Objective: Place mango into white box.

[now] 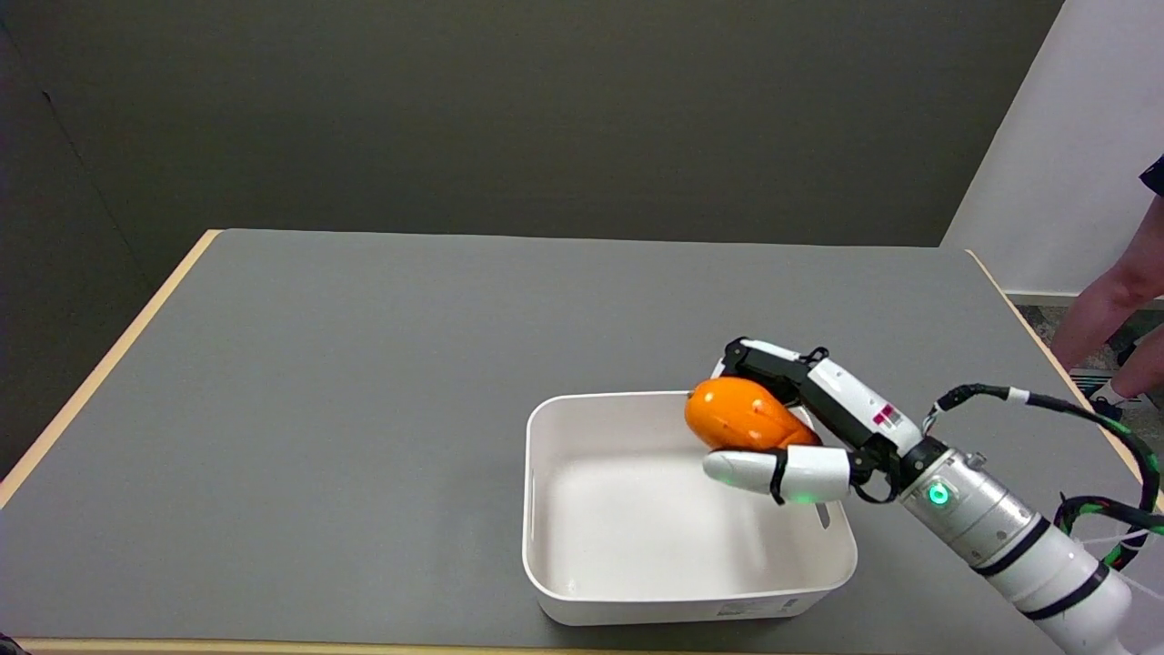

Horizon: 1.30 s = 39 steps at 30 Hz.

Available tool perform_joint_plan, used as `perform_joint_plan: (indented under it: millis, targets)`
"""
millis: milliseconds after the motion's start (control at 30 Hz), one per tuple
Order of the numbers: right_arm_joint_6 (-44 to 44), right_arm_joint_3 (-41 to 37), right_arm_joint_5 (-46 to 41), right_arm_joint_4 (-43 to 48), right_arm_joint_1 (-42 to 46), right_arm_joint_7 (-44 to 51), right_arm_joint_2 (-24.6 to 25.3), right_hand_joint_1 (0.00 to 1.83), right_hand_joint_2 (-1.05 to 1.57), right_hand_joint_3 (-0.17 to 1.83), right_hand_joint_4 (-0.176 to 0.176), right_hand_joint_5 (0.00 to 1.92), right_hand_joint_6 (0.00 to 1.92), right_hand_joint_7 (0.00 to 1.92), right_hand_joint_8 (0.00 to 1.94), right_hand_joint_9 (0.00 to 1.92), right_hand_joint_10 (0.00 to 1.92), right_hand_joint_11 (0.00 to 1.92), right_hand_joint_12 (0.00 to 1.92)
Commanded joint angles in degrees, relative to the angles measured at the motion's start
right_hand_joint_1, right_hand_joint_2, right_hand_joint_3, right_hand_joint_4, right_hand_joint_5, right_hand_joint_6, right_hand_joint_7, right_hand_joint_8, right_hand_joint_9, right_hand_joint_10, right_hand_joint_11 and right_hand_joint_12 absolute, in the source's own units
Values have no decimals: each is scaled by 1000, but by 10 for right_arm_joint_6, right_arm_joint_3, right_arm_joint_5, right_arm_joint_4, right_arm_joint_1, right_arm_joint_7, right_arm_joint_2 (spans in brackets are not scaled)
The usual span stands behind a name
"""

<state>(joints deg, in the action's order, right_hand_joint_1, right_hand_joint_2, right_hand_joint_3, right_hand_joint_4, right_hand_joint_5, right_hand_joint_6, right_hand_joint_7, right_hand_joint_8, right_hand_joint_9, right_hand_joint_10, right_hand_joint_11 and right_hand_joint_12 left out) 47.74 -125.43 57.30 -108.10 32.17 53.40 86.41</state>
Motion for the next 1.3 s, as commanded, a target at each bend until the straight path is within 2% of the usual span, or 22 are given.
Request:
perform_joint_plan:
  millis: [33, 333, 633, 700, 767, 800, 833, 967, 1033, 1067, 1100, 1133, 1200, 1300]
  targets:
    - [134, 18, -50, 28, 20, 17, 21, 1184, 1042, 491, -176, 674, 1515, 728, 1560, 967, 1921, 859, 1921]
    - [78, 64, -18, 21, 10, 16, 11, 1183, 1042, 495, -176, 672, 1520, 726, 1564, 968, 1921, 871, 1921]
    - [52, 94, -6, 20, -21, 16, -23, 1186, 1067, 439, -175, 657, 1507, 725, 1541, 914, 1877, 798, 1921]
    - [52, 94, -2, 17, -27, 16, -28, 1348, 911, 513, -130, 503, 1158, 875, 1293, 845, 1439, 557, 1921]
    - [52, 93, 1, 14, -29, 16, -30, 978, 678, 899, -121, 272, 649, 578, 830, 606, 1289, 534, 1921]
    - [52, 92, 2, 11, -29, 16, -30, 875, 643, 921, -119, 213, 544, 459, 699, 478, 1208, 545, 1869]
    - [52, 89, 3, 9, -29, 16, -30, 799, 628, 901, -119, 173, 483, 358, 603, 359, 1133, 560, 1809]
    - [52, 87, 4, 8, -26, 13, -31, 660, 601, 843, -115, 98, 371, 163, 441, 131, 943, 457, 1730]
    - [52, 85, 4, 9, -23, 4, -31, 633, 580, 847, -114, 75, 358, 100, 426, 75, 871, 406, 1709]
    - [54, 84, 4, 10, -23, 2, -32, 641, 577, 870, -114, 65, 355, 77, 425, 64, 840, 392, 1658]
    - [55, 84, 4, 12, -22, 1, -32, 680, 606, 942, -116, 41, 332, 34, 392, 43, 778, 396, 1441]
    - [56, 82, 4, 12, -22, 1, -32, 664, 609, 958, -115, 38, 304, 20, 352, 28, 745, 372, 1378]
    - [56, 79, 4, 12, -21, 1, -32, 537, 563, 893, -110, 65, 234, 36, 251, 1, 724, 272, 1507]
    - [56, 74, 0, 11, -22, 1, -32, 536, 543, 865, -122, 55, 213, 15, 212, -1, 695, 253, 1476]
